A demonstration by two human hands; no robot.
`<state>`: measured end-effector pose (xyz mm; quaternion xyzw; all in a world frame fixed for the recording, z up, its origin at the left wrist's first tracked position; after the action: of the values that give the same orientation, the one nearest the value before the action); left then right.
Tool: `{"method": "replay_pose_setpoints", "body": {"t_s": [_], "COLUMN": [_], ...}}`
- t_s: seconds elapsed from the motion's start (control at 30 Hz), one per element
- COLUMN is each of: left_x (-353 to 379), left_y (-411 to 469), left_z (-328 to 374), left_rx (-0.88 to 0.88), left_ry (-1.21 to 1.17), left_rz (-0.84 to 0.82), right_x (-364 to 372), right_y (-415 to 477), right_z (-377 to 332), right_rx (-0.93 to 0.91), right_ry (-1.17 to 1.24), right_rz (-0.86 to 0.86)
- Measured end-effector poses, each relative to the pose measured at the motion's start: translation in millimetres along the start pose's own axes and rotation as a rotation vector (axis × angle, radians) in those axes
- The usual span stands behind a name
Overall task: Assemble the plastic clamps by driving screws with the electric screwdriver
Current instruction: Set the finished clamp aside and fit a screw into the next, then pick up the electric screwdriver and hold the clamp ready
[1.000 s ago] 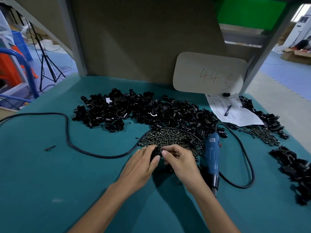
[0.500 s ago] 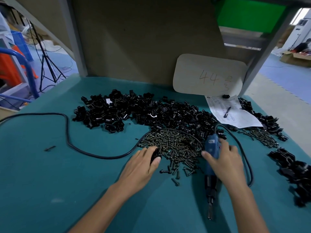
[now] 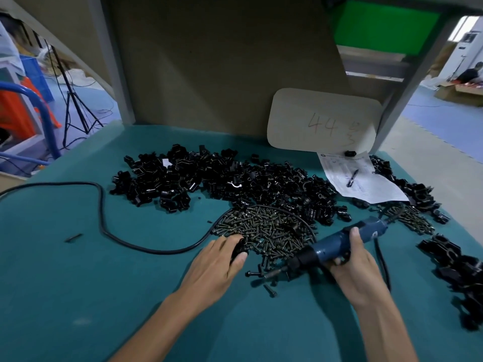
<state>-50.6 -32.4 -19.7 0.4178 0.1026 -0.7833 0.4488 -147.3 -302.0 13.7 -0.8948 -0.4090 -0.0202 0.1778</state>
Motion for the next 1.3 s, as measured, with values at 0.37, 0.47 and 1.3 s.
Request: {"method": "replay_pose_setpoints", "body": {"t_s": [0.37, 0.47, 1.3], "left_x": [0, 0, 0], "left_y": [2, 2, 1], "left_z": [0, -1, -1], "left_rx": [0.012, 0.015, 0.027], "left_ry": [0.02, 0.026, 0.085], "left_rz": [-0.008, -0.01, -0.014], "right_x": [19, 26, 27], "right_y": [21, 20, 17], "right_z": [5, 9, 18], "right_rx": [0.03, 0.038, 0.036], "right_ry": [0.197, 0.211, 0.252], "right_rz": [0.106, 0.124, -0.032]}}
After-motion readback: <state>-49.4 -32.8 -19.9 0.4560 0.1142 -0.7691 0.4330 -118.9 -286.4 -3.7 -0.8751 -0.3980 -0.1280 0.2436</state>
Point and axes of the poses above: each hand's wrist, its own y-axis towards the middle knuckle, its own x-axis out of the palm, z = x × y, the point moved 3 cm from there along y, towards the middle knuckle, and after that the axes turned 11 degrees about -y, right-handed, at the moved point
